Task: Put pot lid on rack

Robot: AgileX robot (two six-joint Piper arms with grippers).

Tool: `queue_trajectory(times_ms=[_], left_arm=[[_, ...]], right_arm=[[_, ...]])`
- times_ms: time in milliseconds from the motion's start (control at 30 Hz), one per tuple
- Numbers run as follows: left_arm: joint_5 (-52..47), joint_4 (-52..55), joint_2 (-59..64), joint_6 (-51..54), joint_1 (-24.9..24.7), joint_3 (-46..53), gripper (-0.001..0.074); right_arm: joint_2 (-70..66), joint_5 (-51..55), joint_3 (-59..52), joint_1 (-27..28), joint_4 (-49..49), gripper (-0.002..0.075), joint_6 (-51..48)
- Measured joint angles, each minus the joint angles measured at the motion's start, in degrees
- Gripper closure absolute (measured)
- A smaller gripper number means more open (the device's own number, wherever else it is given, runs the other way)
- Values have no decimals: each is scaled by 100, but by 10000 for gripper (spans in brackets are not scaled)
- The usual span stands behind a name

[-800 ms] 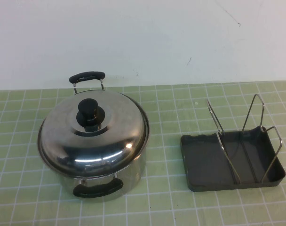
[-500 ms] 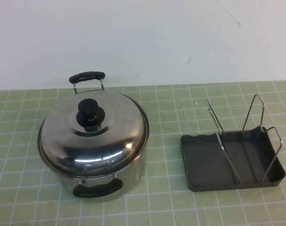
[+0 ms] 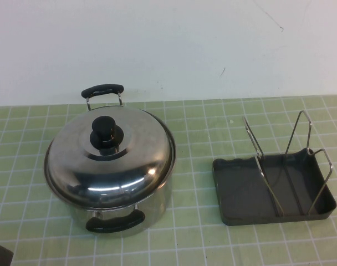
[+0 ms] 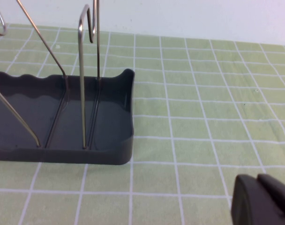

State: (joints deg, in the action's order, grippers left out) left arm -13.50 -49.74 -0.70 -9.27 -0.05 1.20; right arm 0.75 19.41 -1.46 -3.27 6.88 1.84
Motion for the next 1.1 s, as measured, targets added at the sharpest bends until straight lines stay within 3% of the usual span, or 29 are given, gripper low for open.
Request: queue_trajectory(times_ms=[233, 333, 567, 733, 800, 900, 1000, 1100], left_arm=[[226, -63, 0, 75, 0, 0, 737], [85, -21, 0, 750, 0, -94, 737], [-1067, 1382, 1507, 2309, 0, -2112, 737], [-1089, 1455, 2672, 3595, 0, -3037, 737], [-802, 1674, 2991, 3616, -58, -3160, 737], [-208, 2745, 3307, 2748, -396, -3174, 735], [674, 3865, 3506, 1872, -1084, -3021, 687], [1768, 4444, 3892, 1598, -1794, -2831, 542]], right_arm=[[0, 0, 0, 0, 0, 727, 0], [0, 0, 0, 0, 0, 727, 0], [0, 0, 0, 0, 0, 727, 0], [0, 0, 0, 0, 0, 727, 0], [0, 0, 0, 0, 0, 727, 0], [0, 0, 0, 0, 0, 727, 0], [0, 0, 0, 0, 0, 727, 0], [0, 0, 0, 0, 0, 727, 0]])
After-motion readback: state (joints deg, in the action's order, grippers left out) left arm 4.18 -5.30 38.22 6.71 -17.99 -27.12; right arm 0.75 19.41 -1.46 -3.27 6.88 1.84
